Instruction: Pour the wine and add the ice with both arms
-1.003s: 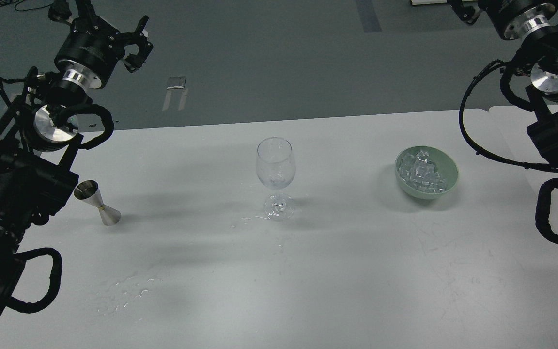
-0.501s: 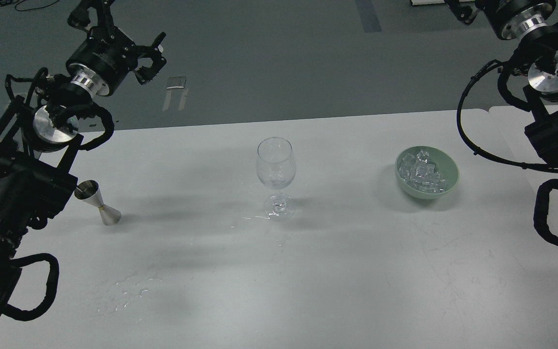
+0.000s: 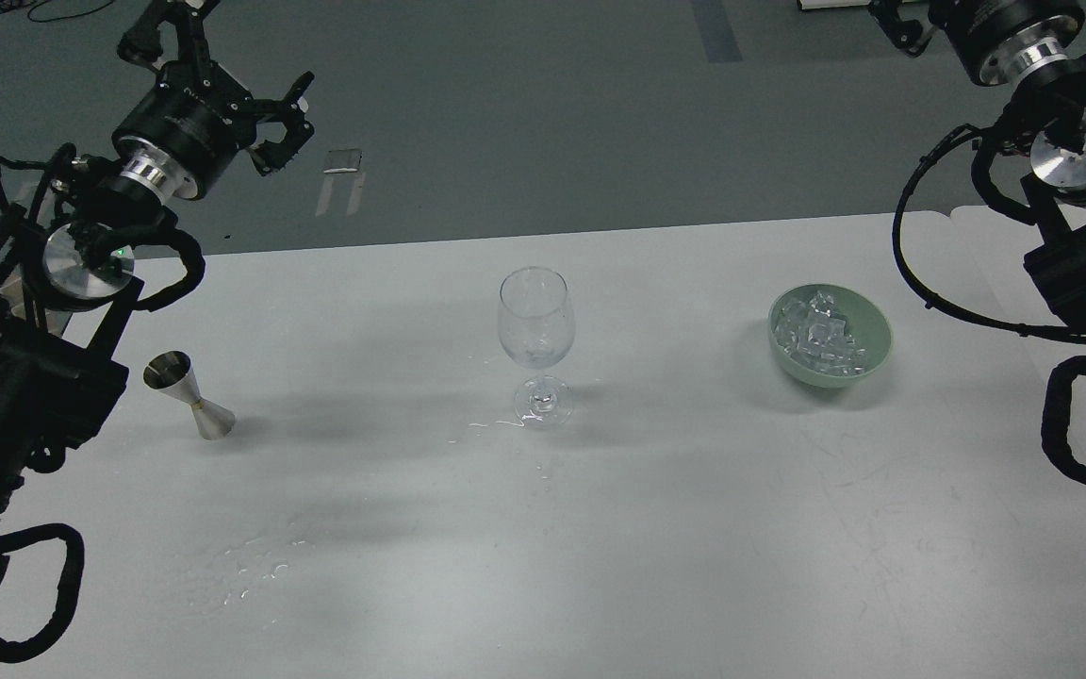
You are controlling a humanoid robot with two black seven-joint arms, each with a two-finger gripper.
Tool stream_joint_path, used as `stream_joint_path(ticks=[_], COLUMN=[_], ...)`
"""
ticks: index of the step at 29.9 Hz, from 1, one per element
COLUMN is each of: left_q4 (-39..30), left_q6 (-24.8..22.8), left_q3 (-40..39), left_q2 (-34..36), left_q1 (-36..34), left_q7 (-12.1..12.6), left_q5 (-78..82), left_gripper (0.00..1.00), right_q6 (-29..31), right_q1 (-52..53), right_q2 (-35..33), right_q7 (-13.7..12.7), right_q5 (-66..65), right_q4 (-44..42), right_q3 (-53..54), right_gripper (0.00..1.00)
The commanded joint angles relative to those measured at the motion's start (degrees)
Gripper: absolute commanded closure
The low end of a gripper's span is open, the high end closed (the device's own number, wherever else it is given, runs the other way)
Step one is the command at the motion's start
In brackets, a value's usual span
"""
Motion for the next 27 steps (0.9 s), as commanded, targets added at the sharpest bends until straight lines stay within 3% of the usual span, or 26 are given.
stream_joint_path(ticks=[1,9,13,18,27], left_q4=[-11.5,-26.7,-34.2,-36.6,-36.0], left_q6=[0.0,0.6,6.6,6.8,7.5], left_q3=[-0.9,-12.9,-19.6,-26.3,-28.4], left_q2=[5.9,10.2,8.6,1.4,-10.3], left_q1=[8.6,28.8,41.9,53.6,59.9], left_q7=[0.1,0.5,0.6,1.2,1.0], left_q5=[-0.1,-4.7,-10.2,-16.8,-17.1], left_gripper=[0.02,0.03,0.05,0.04,0.04], right_q6=[0.1,0.1,0.1,0.0,-0.1], right_q1=[-0.8,-2.2,-2.7,-3.1,-3.2], right_q2=[-0.1,-0.7,-0.8,-1.3,-1.3], right_q7=[0.0,0.1,0.1,0.0,0.0], right_q5=[0.0,0.0,-0.1,-0.1,-0.1], right_q4=[0.4,1.4,1.4,1.4,1.4], right_q3=[0.1,0.0,0.0,-0.1,-0.2], right_gripper=[0.00,0.00,0.00,0.00,0.00])
